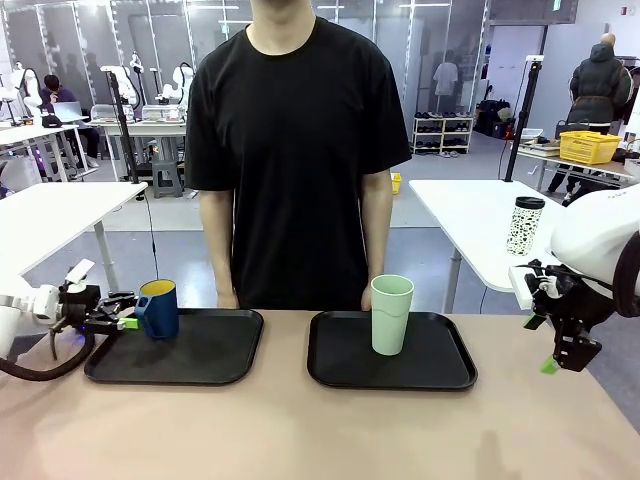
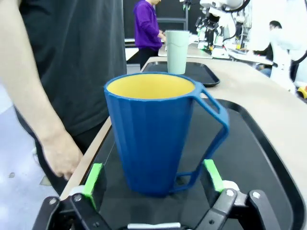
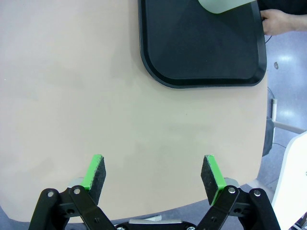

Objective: Sort and store the cups by type.
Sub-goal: Pick up the Handle plastic cup and place it into the empty Flat Tray.

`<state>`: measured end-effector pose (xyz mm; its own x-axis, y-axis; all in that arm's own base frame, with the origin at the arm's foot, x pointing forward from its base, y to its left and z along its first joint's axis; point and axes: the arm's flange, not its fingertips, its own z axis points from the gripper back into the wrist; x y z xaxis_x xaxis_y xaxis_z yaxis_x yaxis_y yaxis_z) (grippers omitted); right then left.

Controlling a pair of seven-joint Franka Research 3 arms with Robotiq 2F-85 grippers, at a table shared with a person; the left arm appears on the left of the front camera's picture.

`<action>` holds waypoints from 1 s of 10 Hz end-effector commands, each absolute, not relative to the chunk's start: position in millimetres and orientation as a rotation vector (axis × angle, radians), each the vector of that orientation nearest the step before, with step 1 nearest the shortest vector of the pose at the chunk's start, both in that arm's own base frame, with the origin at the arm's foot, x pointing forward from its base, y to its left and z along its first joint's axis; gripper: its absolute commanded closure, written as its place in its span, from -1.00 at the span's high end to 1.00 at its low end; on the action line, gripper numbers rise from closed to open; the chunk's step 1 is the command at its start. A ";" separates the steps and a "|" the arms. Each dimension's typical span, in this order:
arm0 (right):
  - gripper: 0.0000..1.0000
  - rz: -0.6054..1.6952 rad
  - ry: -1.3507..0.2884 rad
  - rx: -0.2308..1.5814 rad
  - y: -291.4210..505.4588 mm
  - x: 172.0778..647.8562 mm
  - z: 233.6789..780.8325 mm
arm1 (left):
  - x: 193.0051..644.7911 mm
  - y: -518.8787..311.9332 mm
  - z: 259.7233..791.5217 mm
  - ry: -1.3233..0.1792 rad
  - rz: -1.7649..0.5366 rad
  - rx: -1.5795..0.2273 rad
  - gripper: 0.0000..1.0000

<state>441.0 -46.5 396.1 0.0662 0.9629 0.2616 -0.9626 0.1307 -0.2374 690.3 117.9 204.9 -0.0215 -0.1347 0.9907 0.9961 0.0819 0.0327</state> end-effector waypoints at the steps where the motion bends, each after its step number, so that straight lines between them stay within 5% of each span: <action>1: 1.00 1.440 -0.392 -0.016 -46.5 439.4 395.8 | 659.4 125.3 227.6 -1.186 -1.223 -0.947 1.00; 7: 1.00 1.440 -0.392 -0.016 -46.5 439.4 395.8 | 601.5 130.7 306.2 -1.127 -1.146 -0.665 1.00; 10: 1.00 1.440 -0.392 -0.016 -46.5 439.4 395.8 | 610.0 144.9 309.7 -1.132 -1.170 -0.693 1.00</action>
<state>441.0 -46.4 396.0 0.0661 0.9629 0.2617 -0.9627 0.1305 -0.2372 604.2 138.7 314.0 0.0042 -0.3743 0.9273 0.9394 0.3194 0.1247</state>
